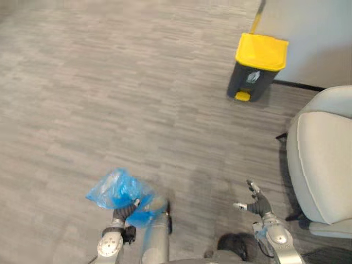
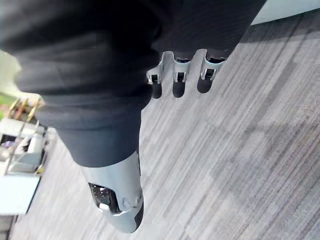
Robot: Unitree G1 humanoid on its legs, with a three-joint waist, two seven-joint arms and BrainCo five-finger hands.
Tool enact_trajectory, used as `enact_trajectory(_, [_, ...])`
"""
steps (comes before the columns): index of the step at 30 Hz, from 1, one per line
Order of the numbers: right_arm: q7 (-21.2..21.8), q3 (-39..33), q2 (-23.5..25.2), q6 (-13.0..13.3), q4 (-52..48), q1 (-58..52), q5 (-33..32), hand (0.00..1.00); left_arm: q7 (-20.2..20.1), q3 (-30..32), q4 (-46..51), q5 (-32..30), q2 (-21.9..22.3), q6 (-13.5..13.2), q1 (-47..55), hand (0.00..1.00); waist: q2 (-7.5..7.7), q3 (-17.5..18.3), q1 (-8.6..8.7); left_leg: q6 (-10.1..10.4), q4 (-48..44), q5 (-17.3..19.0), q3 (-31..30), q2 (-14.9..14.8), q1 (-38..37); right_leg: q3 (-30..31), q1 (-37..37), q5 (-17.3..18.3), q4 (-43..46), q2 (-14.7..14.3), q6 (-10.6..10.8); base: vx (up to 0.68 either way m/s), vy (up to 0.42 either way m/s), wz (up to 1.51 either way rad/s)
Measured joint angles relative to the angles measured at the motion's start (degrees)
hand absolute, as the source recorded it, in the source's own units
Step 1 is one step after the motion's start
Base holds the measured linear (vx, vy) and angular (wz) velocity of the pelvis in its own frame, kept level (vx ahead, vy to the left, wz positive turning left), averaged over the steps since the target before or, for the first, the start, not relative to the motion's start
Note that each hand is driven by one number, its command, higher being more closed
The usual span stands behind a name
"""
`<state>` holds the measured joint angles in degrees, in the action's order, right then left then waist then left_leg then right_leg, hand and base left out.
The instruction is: Gather rubbish on tea table into small bin, then transfer packed bag to large trash can.
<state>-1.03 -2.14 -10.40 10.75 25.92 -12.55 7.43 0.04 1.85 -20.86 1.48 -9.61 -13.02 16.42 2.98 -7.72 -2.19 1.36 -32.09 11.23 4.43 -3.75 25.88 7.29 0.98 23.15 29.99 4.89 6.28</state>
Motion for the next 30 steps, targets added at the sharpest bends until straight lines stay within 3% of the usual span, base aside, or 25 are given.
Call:
enact_trajectory(1, [0.01,0.03,0.43,-0.05,-0.01,0.00,0.07,0.00,0.00,-0.12,0.26,0.01,-0.34,0.07,-0.34,1.00,0.16,-0.25,0.52,-0.87,-0.40,2.08,1.38,-0.05,-2.94,0.01,4.50,-4.64,11.65,0.66,7.84,0.70,0.230,-0.80])
enact_trajectory(2, [-0.02,0.14,1.22,-0.04,0.15,0.12,0.17,0.00,0.09,-0.34,0.32,0.00,-1.26,0.35,-0.87,1.00,0.37,-1.08,1.70,-1.65,0.66,3.18,2.82,-0.15,-7.61,-1.14,9.05,-6.58,23.49,1.47,8.96,0.54,0.184,-0.71])
enact_trajectory(3, [-0.02,0.27,1.35,-0.06,0.26,0.09,0.22,0.00,0.11,-0.59,0.33,0.00,-1.64,0.58,-1.13,1.00,0.15,-1.36,1.91,-1.82,1.50,3.31,3.48,-0.21,-9.90,-2.23,10.88,-6.24,27.02,1.80,7.86,0.50,0.156,-0.57])
enact_trajectory(4, [-0.02,0.50,1.32,-0.05,0.15,0.05,0.50,0.00,0.15,-1.32,0.43,0.00,-1.78,0.69,-1.49,1.00,-0.08,-1.48,2.32,-1.91,3.60,3.37,4.39,-0.46,-13.69,-5.30,13.49,-5.70,29.57,2.41,3.98,0.48,0.119,-0.63])
enact_trajectory(5, [-0.03,0.60,1.31,0.01,0.01,-0.08,0.76,0.00,0.34,-1.46,1.08,0.02,-2.01,0.64,-1.86,1.00,-1.52,-1.92,2.84,-1.89,7.76,4.21,5.40,-1.45,-18.72,-10.60,17.06,-4.87,29.29,2.07,0.14,0.58,0.117,-0.79])
enact_trajectory(7, [-0.06,0.71,1.25,0.06,-0.12,0.83,1.89,0.00,0.37,-1.45,1.23,0.02,-2.94,0.16,-3.11,1.00,-2.05,-1.90,3.07,-1.01,13.95,5.23,6.60,-2.08,-24.20,-16.89,23.04,-4.45,23.42,1.94,-0.97,0.49,0.044,-0.55])
enact_trajectory(8, [-0.08,0.59,1.09,0.06,0.06,1.12,2.18,0.00,0.37,-1.34,0.37,0.02,-3.47,0.21,-4.60,1.00,-1.87,-1.92,3.83,-0.57,16.44,5.45,6.99,-2.06,-26.15,-19.29,26.76,-4.90,15.66,1.88,-1.43,0.52,-0.021,-0.05])
enact_trajectory(9, [-0.08,0.40,0.63,0.01,2.23,2.16,2.22,0.00,0.40,-0.98,-1.86,-0.01,-3.47,0.20,-6.57,1.00,-2.09,-2.37,5.00,-0.07,18.61,5.16,7.14,-2.38,-28.53,-20.46,27.94,-8.76,3.18,1.12,-2.57,0.54,-0.046,0.06])
enact_trajectory(10, [-0.08,0.26,0.42,-0.20,3.36,2.47,2.24,0.00,0.39,-0.99,-3.04,-0.04,-3.43,0.24,-7.11,1.00,-2.10,-2.53,5.26,0.25,19.70,4.97,7.26,-2.36,-30.02,-20.61,27.92,-11.67,-3.43,0.60,-2.85,0.60,-0.097,0.16])
enact_trajectory(11, [-0.17,0.08,0.13,-0.66,4.83,2.49,2.40,0.00,0.46,-0.98,-4.87,-0.18,-3.20,0.31,-7.70,1.00,-1.82,-2.73,5.62,1.46,20.89,5.16,7.41,-2.24,-33.38,-20.38,27.41,-19.60,-12.09,-0.37,-4.31,0.68,-0.140,0.20])
enact_trajectory(12, [-0.18,0.05,-0.23,-1.16,5.39,2.10,2.50,0.00,0.57,-0.94,-5.90,-0.99,-2.76,0.31,-7.10,1.00,-2.01,-2.40,6.42,3.72,20.33,6.11,6.40,-3.48,-35.65,-19.37,25.90,-28.98,-12.53,-1.42,-8.60,0.83,-0.170,0.10])
enact_trajectory(13, [-0.19,-0.17,-0.78,-1.23,5.67,2.15,2.54,0.00,0.58,-0.91,-6.59,-1.37,-2.05,0.36,-7.15,1.00,-3.91,-2.61,6.35,4.43,18.79,6.39,6.19,-4.90,-35.61,-20.12,26.23,-27.06,-9.76,-2.48,-9.01,0.83,-0.169,0.03])
enact_trajectory(14, [-0.20,-0.22,-0.72,-1.24,5.79,3.24,2.61,0.00,0.56,-0.83,-6.65,-2.11,-2.16,0.38,-7.55,1.00,-4.35,-3.38,6.28,7.25,13.32,4.45,6.10,-6.19,-34.11,-20.58,26.72,-22.63,-5.24,-2.67,-9.55,0.81,-0.185,-0.07])
enact_trajectory(16, [-0.06,-0.16,-0.86,-1.37,5.25,3.49,2.77,0.00,0.87,0.20,-6.62,-2.14,-0.42,0.62,-7.96,1.00,-4.81,-5.16,6.13,5.50,-5.30,-4.29,4.68,-8.60,-28.30,-21.14,21.77,-17.47,-3.47,-3.59,-10.31,0.67,-0.176,0.01])
enact_trajectory(17, [-0.14,0.08,-1.16,-1.39,4.02,3.23,2.68,0.00,1.22,0.50,-6.10,-2.09,1.15,0.59,-7.19,1.00,-5.97,-6.00,5.19,4.14,-20.71,-9.44,3.23,-11.81,-22.73,-21.01,15.69,-15.91,-5.84,-5.28,-10.72,0.60,-0.106,-0.26])
enact_trajectory(18, [-0.38,0.11,-0.76,-1.54,2.31,3.26,2.40,0.00,1.24,0.02,-5.21,-2.10,1.72,0.58,-6.73,1.00,-6.05,-6.24,4.04,3.88,-30.75,-3.74,2.84,-13.08,-16.84,-19.81,11.00,-15.00,-8.20,-6.82,-11.51,0.57,-0.060,-0.47])
enact_trajectory(19, [-0.45,0.23,-0.23,-1.46,1.25,3.61,2.14,0.00,1.20,-0.18,-4.82,-2.08,1.73,0.57,-6.65,1.00,-5.26,-6.37,2.95,3.30,-32.63,-1.31,3.09,-12.90,-13.67,-18.75,8.80,-14.57,-9.34,-6.88,-11.95,0.54,-0.037,-0.66])
enact_trajectory(21, [-0.51,0.26,0.79,-0.99,-1.00,3.77,2.02,0.00,1.19,-0.23,-3.56,-2.05,1.73,0.55,-6.47,1.00,-3.71,-6.54,1.10,1.23,-29.19,1.92,4.91,-11.42,-7.57,-16.14,4.41,-14.05,-12.73,-6.78,-11.74,0.48,-0.007,-0.62])
enact_trajectory(22, [-0.73,0.29,0.99,-0.83,-1.56,4.16,1.92,0.00,1.18,-0.19,-2.70,-1.99,1.72,0.31,-5.80,1.00,-3.21,-6.55,0.35,0.57,-21.45,2.83,5.45,-9.78,-3.70,-14.28,1.01,-13.00,-15.84,-6.50,-10.34,0.53,0.070,-0.72])
enact_trajectory(24, [-1.48,0.00,0.85,-0.92,-1.29,4.67,1.70,0.00,1.18,-0.15,-2.69,-1.88,1.93,0.30,-5.57,1.00,-3.57,-6.60,-0.50,1.39,-7.35,2.20,5.12,-7.88,-1.89,-11.92,-1.91,-11.17,-17.32,-6.18,-8.61,0.57,0.181,-0.76])
enact_trajectory(25, [-1.62,-0.33,0.70,-0.95,0.45,5.52,1.70,0.00,1.18,-0.02,-2.77,-1.86,2.30,0.30,-4.72,1.00,-4.19,-6.23,-0.65,3.32,7.29,-1.79,4.28,-5.95,-3.09,-10.24,-4.03,-9.11,-17.58,-5.94,-7.00,0.52,0.250,-0.81])
enact_trajectory(26, [-1.85,-0.29,0.71,-1.10,2.78,5.59,1.72,0.00,1.21,0.08,-3.27,-1.84,2.35,0.31,-4.52,1.00,-3.68,-6.05,-1.04,-0.03,9.25,-9.97,3.73,-4.94,-4.58,-8.30,-5.27,-7.16,-17.08,-5.42,-5.69,0.63,0.304,-0.67])
enact_trajectory(27, [-1.93,-0.10,1.31,-1.35,4.22,5.80,1.73,0.00,1.23,0.17,-3.81,-1.84,2.13,0.38,-4.76,1.00,-1.66,-4.58,-1.11,-0.51,8.96,-8.06,4.91,-2.98,-4.82,-7.44,-5.26,-6.71,-16.93,-3.29,-5.08,0.55,0.242,-0.42])
enact_trajectory(28, [-1.96,-0.24,1.07,-1.35,4.36,5.08,1.79,0.00,1.24,0.53,-3.58,-1.85,2.37,0.30,-5.46,1.00,-0.72,-3.85,-0.78,-1.86,7.25,-5.33,5.92,-1.78,-4.56,-7.03,-4.21,-5.96,-14.34,-1.51,-3.74,0.55,0.228,-0.18])
enact_trajectory(30, [-1.97,-0.26,1.14,-1.36,4.61,5.56,2.22,0.00,1.26,0.65,-3.30,-1.85,2.66,0.34,-5.14,1.00,-0.17,-3.57,-0.31,-2.93,4.95,-1.83,7.80,-0.97,-5.77,-6.72,-1.69,-5.19,-5.78,0.39,-1.06,0.43,0.187,-0.28])
